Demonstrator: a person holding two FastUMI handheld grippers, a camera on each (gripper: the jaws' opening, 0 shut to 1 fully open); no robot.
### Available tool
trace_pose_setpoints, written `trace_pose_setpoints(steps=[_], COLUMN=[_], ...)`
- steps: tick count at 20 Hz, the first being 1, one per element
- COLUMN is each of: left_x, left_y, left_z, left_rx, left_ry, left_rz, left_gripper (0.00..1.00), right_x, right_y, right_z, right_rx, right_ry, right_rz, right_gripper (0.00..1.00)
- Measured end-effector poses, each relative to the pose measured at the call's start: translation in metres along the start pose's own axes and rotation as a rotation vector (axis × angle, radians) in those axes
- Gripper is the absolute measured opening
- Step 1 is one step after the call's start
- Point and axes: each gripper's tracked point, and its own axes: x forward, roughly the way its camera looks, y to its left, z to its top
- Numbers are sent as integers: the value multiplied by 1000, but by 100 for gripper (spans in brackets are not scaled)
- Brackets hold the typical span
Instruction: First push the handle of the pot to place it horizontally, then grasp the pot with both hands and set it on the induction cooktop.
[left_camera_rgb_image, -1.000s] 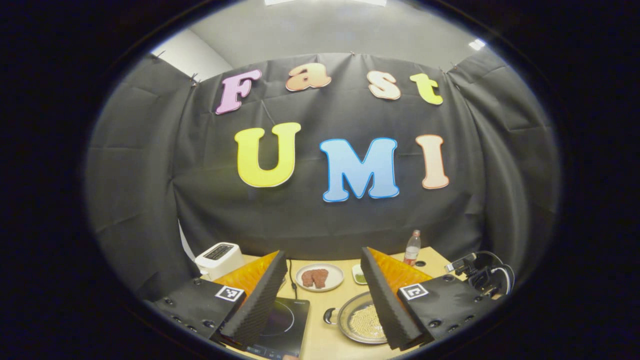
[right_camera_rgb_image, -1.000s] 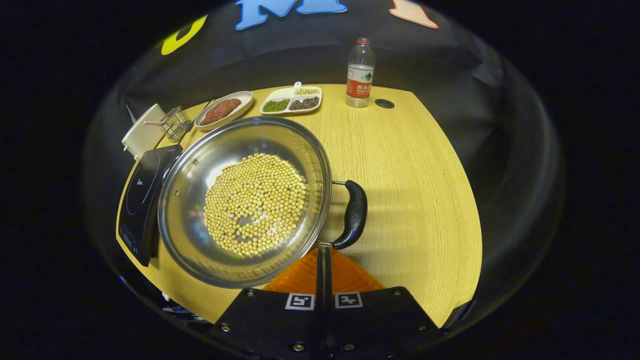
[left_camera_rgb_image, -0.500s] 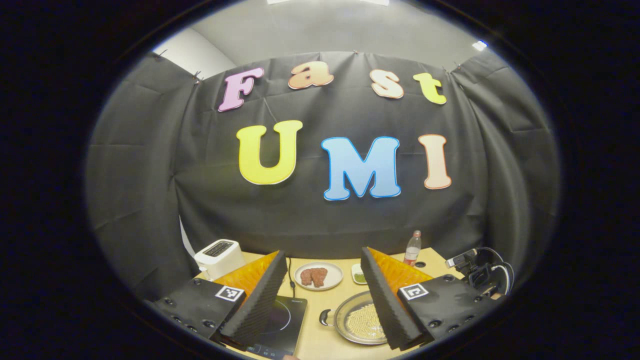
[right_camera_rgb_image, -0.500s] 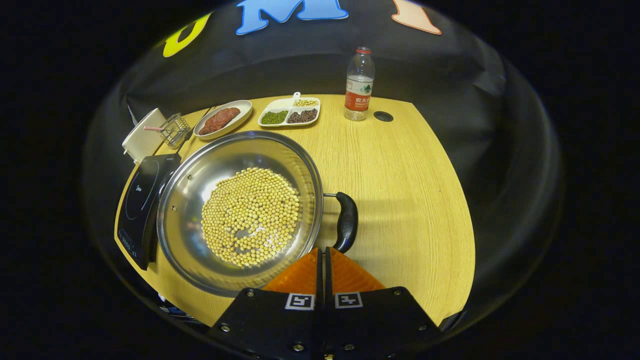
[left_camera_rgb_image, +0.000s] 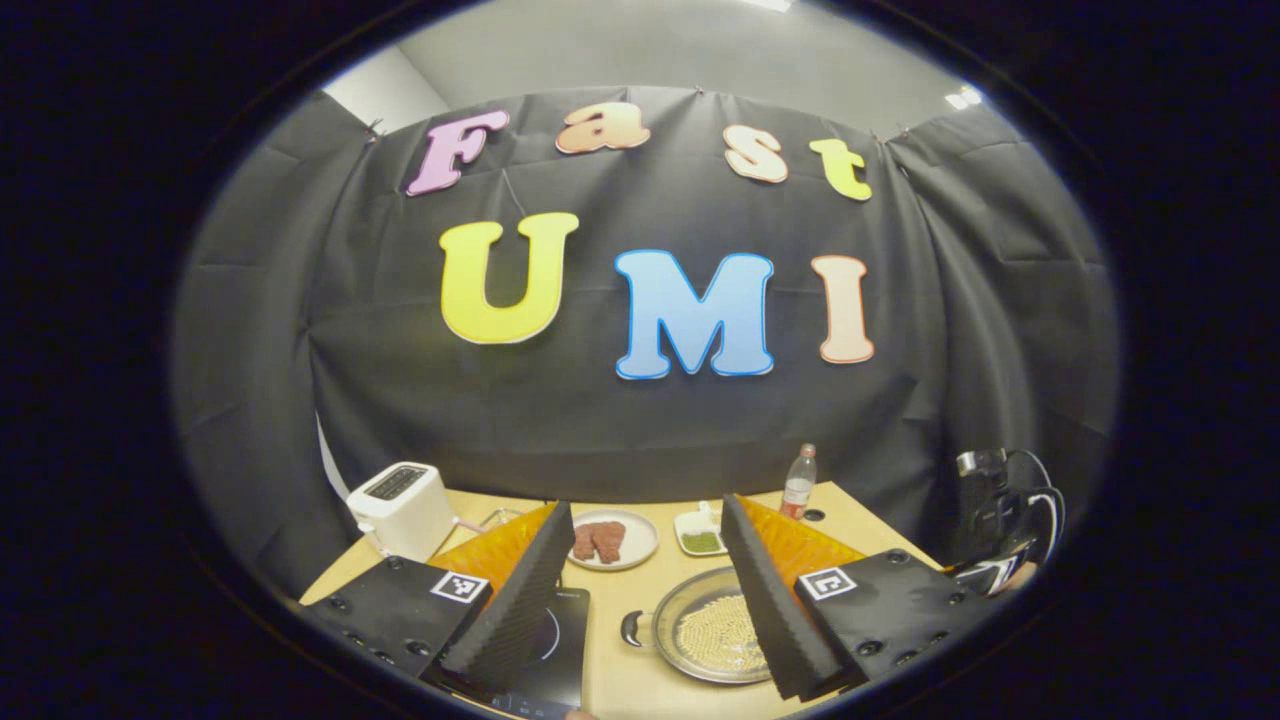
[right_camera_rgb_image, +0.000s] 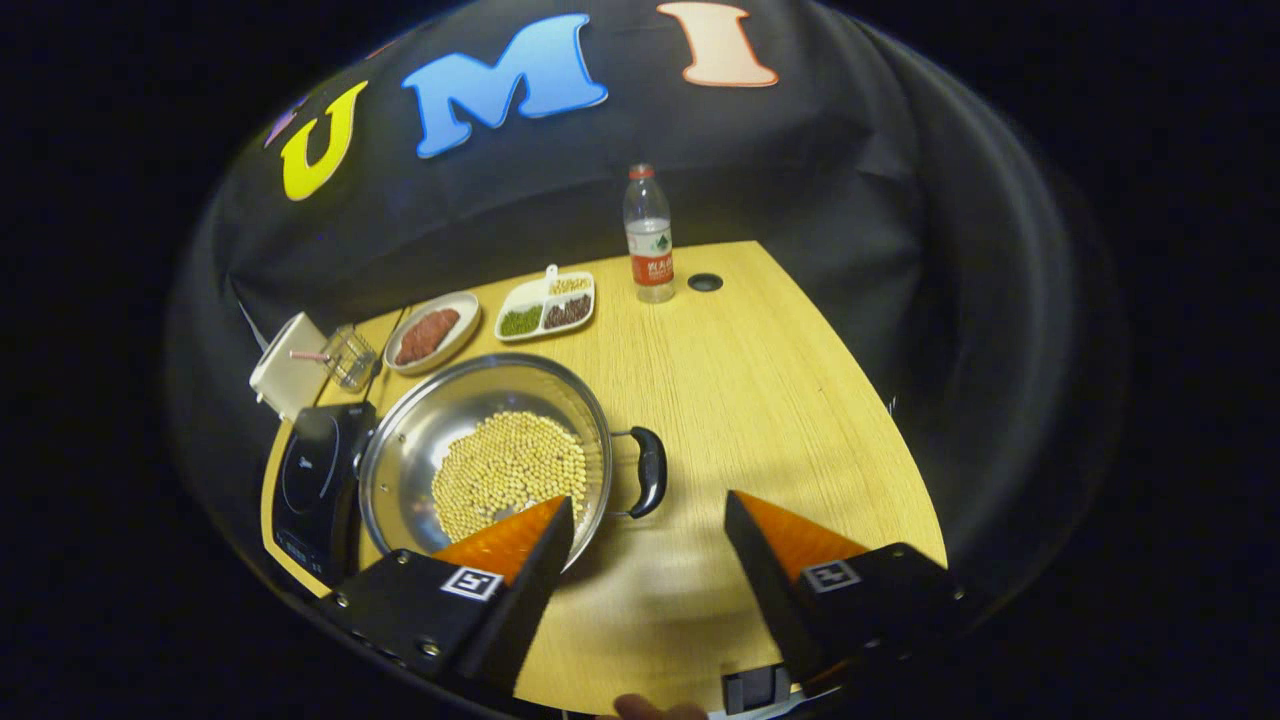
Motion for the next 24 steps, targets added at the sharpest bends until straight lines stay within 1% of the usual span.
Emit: trace_pose_setpoints(steps=[1, 3, 4, 6, 7, 8, 13, 14, 15, 18, 20, 21, 24], left_x=[4, 15, 21, 36, 43, 51, 96, 106, 113, 132, 142, 146, 154], left_y=[-1, 0, -1, -4, -5, -4, -5, -4, 0, 7, 11, 12, 15], left_z=[-7, -25, -37, -66, -82, -94, -173, -187, -203, -239, -258, -267, -291], left_rx=[-6, -9, -8, -14, -20, -23, -17, -14, -13, -7, -1, -5, -3], left_ry=[13, 50, 77, 142, 170, 188, 300, 314, 338, 389, 411, 426, 460], left_rz=[-20, -47, -59, -78, -84, -89, -112, -110, -107, -96, -87, -85, -75], left_gripper=[97, 99, 97, 97, 99, 97, 97, 96, 98, 98, 99, 98, 98], right_x=[-6, -8, -7, -3, 2, 8, 44, 53, 59, 75, 85, 88, 100], right_y=[-1, -1, 0, 0, 0, 0, 3, 3, 2, 5, 5, 5, 7], right_z=[5, 6, 6, 3, 2, 0, -7, -10, -13, -18, -23, -24, -29], right_rx=[12, 19, 14, -1, -6, -9, -2, -3, -4, -6, -14, -14, -11], right_ry=[-29, -61, -66, -74, -76, -76, -64, -59, -48, -31, -19, -15, 0], right_rz=[-13, -25, -30, -39, -45, -48, -64, -71, -72, -77, -84, -88, -91], right_gripper=[98, 98, 99, 99, 99, 99, 99, 99, 98, 98, 99, 99, 99])
